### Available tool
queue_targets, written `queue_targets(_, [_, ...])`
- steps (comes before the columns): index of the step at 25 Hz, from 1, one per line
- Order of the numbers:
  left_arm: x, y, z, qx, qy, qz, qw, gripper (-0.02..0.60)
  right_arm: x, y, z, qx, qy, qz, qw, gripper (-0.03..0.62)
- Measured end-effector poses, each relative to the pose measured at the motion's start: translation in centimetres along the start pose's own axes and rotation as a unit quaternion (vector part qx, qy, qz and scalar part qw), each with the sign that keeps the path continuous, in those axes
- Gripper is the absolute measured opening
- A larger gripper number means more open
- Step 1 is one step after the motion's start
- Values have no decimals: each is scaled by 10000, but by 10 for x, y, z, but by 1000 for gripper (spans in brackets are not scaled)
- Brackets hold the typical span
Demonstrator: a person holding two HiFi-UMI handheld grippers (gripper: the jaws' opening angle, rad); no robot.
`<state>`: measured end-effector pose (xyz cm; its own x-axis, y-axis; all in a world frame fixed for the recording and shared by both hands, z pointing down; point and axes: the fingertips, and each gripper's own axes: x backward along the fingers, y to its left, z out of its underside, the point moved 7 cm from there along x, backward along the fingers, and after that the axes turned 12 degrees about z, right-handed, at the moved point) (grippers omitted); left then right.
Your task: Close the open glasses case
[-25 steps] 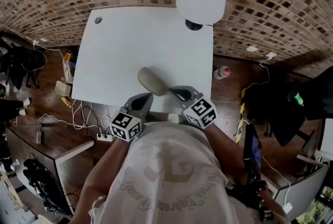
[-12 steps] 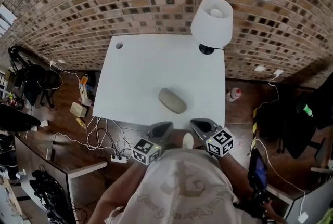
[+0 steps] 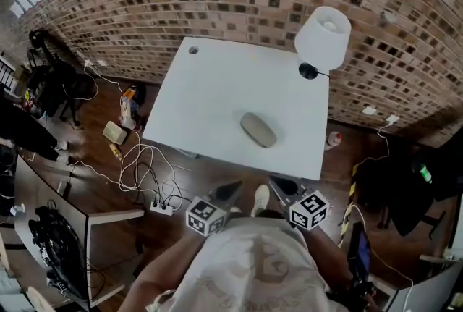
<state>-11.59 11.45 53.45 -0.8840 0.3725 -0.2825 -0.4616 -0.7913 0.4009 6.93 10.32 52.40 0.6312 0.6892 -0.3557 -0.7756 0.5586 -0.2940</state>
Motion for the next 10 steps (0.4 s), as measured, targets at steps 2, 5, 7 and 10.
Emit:
queue_targets(2, [9, 2, -6, -37, -63, -59, 10000, 2, 2, 7, -1, 35, -66, 48, 10000, 8])
queue_targets(5, [14, 5, -11, -170, -123, -69, 9998, 2, 6, 15, -2, 43, -170, 156, 9997, 8])
queue_targets(7, [15, 2, -8, -220, -65, 7, 9997, 2, 9, 18, 0, 24, -189, 235, 9995, 8])
queue_targets(10, [17, -5, -4, -266, 5, 142, 9995, 2, 13, 24, 5, -29, -237, 325, 9992, 8])
